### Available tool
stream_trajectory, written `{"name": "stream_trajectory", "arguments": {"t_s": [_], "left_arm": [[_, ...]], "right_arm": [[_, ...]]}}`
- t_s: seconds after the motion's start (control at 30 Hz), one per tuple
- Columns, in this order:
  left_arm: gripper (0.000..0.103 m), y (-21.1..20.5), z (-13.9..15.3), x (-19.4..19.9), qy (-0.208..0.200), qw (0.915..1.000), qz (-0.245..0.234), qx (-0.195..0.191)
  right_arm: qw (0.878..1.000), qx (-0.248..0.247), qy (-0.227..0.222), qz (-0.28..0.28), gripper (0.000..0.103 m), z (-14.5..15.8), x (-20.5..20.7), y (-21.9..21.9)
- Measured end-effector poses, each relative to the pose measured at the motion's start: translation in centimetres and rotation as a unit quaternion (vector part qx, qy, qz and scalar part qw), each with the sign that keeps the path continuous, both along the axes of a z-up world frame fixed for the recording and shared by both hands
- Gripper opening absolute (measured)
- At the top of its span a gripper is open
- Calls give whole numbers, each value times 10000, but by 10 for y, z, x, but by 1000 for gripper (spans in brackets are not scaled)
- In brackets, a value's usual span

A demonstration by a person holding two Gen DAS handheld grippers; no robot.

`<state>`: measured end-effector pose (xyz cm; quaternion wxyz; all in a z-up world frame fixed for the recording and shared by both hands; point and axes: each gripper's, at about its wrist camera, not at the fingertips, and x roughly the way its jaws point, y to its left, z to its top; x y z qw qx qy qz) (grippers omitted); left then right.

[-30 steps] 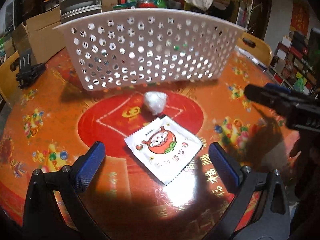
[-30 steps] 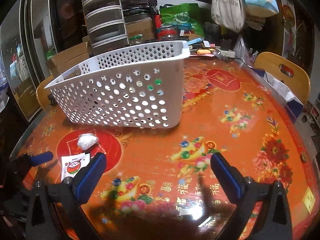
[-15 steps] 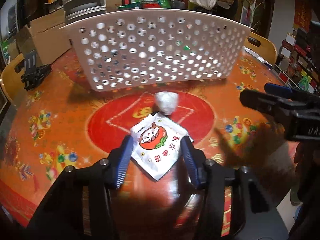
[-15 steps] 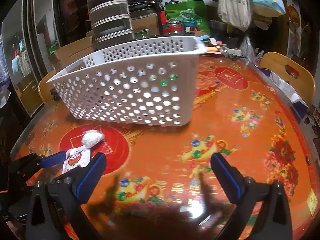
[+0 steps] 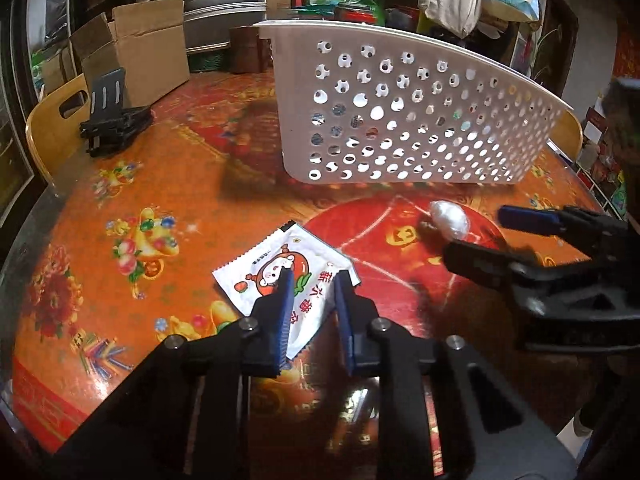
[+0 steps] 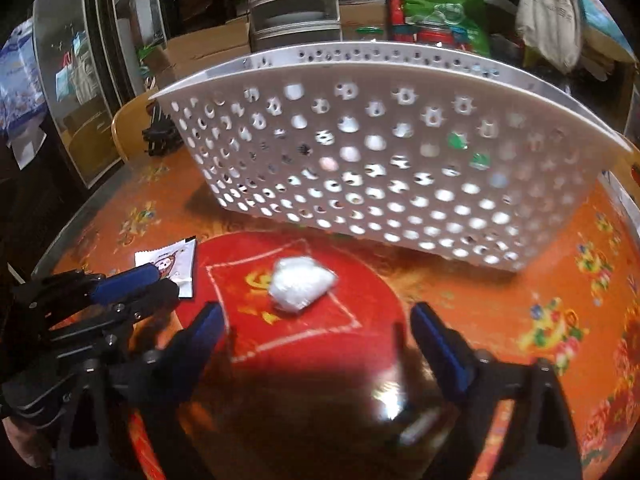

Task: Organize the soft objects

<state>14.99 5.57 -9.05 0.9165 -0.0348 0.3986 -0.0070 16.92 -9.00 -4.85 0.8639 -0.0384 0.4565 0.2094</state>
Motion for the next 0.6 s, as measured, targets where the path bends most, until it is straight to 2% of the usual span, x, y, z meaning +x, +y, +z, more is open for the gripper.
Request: {"name": "stream_trajectory", "arguments": {"t_s": [0.17, 0.27, 0.33, 0.37, 0.5, 0.6], "left_arm": [[19, -2, -1, -3, -83, 9999, -64, 19], [19, -3, -2, -3, -101, 9999, -102, 15], [18, -5, -3, -4, -123, 9999, -120, 21], [17, -6, -2, -4, -140, 9998, -125, 20], [11, -9, 3, -9, -274, 9995, -149, 21], [0, -12, 9, -12, -347, 9993, -158, 62]], "right_arm": [[9996, -184, 131, 145, 61, -6, 9, 20], [9993, -341, 48, 158, 38, -6, 11, 27], [9991, -353, 41, 211, 33, -7, 13, 30], [9992, -321, 48, 241, 28, -7, 13, 29], [9995, -209, 55, 231, 27, -6, 7, 15], [9997, -163, 0, 192, 27, -3, 1, 6]]}}
